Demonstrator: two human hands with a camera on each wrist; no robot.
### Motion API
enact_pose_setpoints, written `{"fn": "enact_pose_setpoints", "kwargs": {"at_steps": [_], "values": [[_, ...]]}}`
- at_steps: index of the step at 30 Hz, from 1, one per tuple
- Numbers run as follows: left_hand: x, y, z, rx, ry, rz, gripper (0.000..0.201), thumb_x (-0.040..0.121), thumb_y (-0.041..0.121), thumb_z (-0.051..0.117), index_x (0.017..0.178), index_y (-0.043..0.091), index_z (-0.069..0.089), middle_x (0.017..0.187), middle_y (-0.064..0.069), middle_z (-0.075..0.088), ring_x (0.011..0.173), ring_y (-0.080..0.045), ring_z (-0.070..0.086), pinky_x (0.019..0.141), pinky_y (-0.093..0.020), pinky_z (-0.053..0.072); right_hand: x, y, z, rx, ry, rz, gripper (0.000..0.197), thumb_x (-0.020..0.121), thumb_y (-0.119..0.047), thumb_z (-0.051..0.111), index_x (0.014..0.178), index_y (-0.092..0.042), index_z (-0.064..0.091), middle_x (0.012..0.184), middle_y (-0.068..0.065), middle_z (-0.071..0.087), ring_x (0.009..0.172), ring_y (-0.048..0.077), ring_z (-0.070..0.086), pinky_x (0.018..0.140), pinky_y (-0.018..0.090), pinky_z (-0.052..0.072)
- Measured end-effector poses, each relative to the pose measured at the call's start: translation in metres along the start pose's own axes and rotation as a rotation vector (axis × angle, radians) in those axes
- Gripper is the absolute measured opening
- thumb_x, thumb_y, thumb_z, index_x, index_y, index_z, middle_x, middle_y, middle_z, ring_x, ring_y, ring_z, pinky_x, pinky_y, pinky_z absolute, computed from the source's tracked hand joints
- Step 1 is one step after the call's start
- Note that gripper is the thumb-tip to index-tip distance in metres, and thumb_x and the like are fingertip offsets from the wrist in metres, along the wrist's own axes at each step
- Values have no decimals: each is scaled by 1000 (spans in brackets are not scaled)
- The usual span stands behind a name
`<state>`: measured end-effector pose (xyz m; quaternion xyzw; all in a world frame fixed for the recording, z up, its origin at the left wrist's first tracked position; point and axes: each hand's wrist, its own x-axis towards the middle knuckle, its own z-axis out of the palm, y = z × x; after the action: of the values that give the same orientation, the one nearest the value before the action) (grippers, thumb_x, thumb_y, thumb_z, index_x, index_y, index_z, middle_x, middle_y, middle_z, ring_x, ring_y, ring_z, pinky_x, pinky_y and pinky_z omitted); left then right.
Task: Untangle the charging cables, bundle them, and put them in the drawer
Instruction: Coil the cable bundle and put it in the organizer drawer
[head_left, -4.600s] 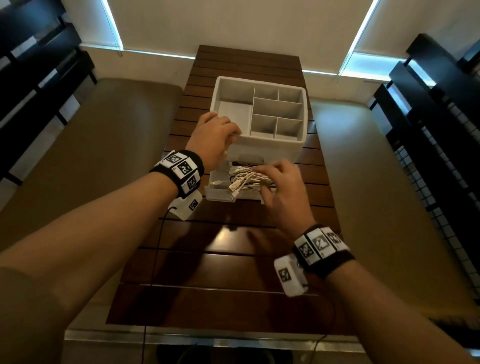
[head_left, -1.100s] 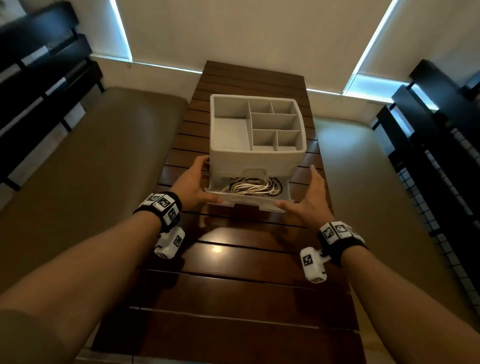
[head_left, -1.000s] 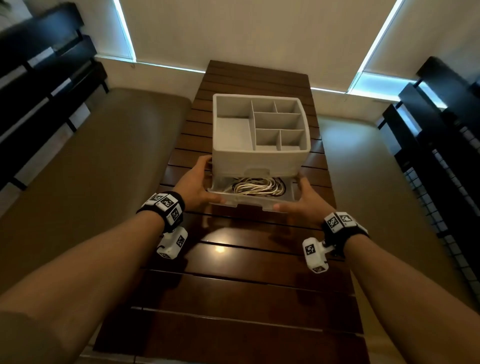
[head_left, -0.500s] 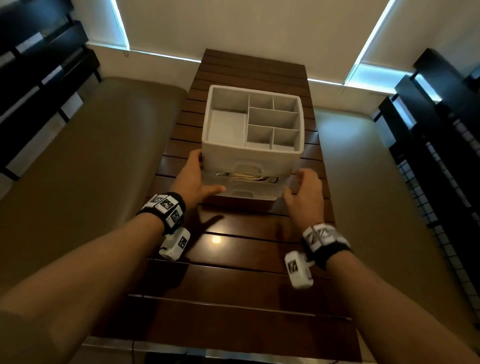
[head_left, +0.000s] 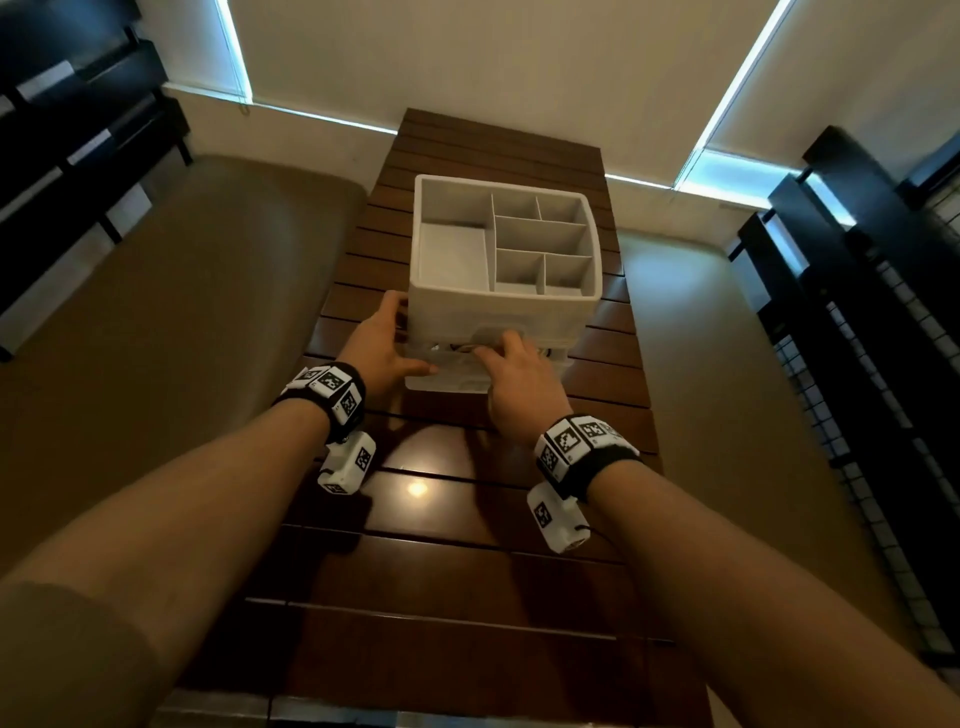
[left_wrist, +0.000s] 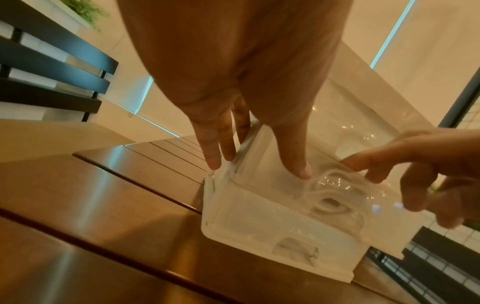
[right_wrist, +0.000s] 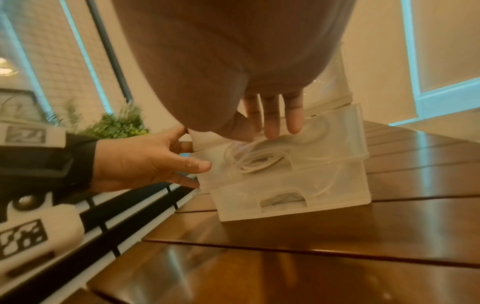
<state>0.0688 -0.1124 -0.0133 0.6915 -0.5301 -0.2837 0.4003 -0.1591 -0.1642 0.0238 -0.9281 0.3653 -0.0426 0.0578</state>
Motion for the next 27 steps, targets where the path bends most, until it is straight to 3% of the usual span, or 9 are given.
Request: {"fn": "enact_pose_setpoints", "kwargs": {"at_steps": [3, 7, 12, 14, 17, 20, 22, 25, 27], "values": [[2, 0, -3, 31, -9, 1, 85, 68, 14, 98, 129, 25, 39, 125, -1, 61, 111, -22, 65, 96, -40, 58, 11, -3, -7, -42, -66, 39, 46, 97, -18, 52, 142, -18, 58, 134, 15, 46, 123, 36, 46, 104, 48, 43], [2, -1, -5, 28, -21, -23, 91, 68, 13, 98, 137, 19, 38, 132, -7, 61, 118, -25, 65, 100, -44, 58, 13, -12, -11, -167, -83, 49, 40, 96, -20, 49, 133, -16, 63, 134, 13, 47, 125, 37, 43, 103, 51, 40], [3, 2, -6, 5, -52, -26, 89, 69, 15, 97, 132, 28, 35, 139, -6, 58, 121, -24, 64, 102, -43, 58, -1, -1, -9, -71, -68, -33, 55, 93, -12, 54, 148, -15, 48, 142, 7, 50, 132, 30, 45, 110, 48, 40], [4, 4, -6, -2, -66, -36, 89, 69, 16, 97, 133, 25, 35, 140, -6, 57, 121, -24, 64, 101, -43, 58, -2, 5, -9, -101, -92, -45, 61, 91, -12, 58, 150, -17, 45, 143, 5, 50, 131, 29, 44, 109, 47, 40], [4, 6, -8, -9, -70, -51, 92, 69, 13, 97, 136, 18, 36, 139, -8, 58, 118, -25, 65, 100, -42, 58, 6, 4, -10, -97, -96, -28, 56, 91, -12, 57, 146, -17, 49, 140, 8, 54, 128, 32, 47, 106, 47, 42], [5, 9, -10, 17, -77, -59, 92, 70, 13, 96, 138, 14, 35, 137, -6, 58, 114, -21, 63, 94, -32, 55, 9, 3, -9, 6, -42, 13, 49, 91, -8, 52, 140, -13, 53, 137, 11, 59, 127, 33, 49, 104, 46, 43], [6, 9, -11, 26, -86, -66, 92, 71, 12, 96, 139, 13, 35, 136, -6, 58, 112, -19, 62, 93, -29, 53, 4, 5, -2, -54, -43, 10, 49, 91, -11, 54, 140, -16, 54, 135, 8, 57, 124, 32, 48, 103, 46, 43], [6, 12, -10, 44, -92, -55, 90, 71, 11, 96, 137, 15, 35, 140, -9, 59, 112, -20, 63, 98, -35, 56, 0, 2, 7, -164, -60, 18, 57, 85, -19, 67, 141, -21, 54, 133, 8, 51, 121, 35, 45, 103, 49, 43], [6, 12, -10, 40, -93, -48, 90, 71, 11, 96, 137, 15, 35, 141, -11, 59, 115, -21, 63, 101, -37, 56, 5, 0, 7, -175, -66, 18, 54, 87, -21, 67, 140, -20, 55, 133, 11, 49, 121, 36, 44, 103, 50, 42]]}}
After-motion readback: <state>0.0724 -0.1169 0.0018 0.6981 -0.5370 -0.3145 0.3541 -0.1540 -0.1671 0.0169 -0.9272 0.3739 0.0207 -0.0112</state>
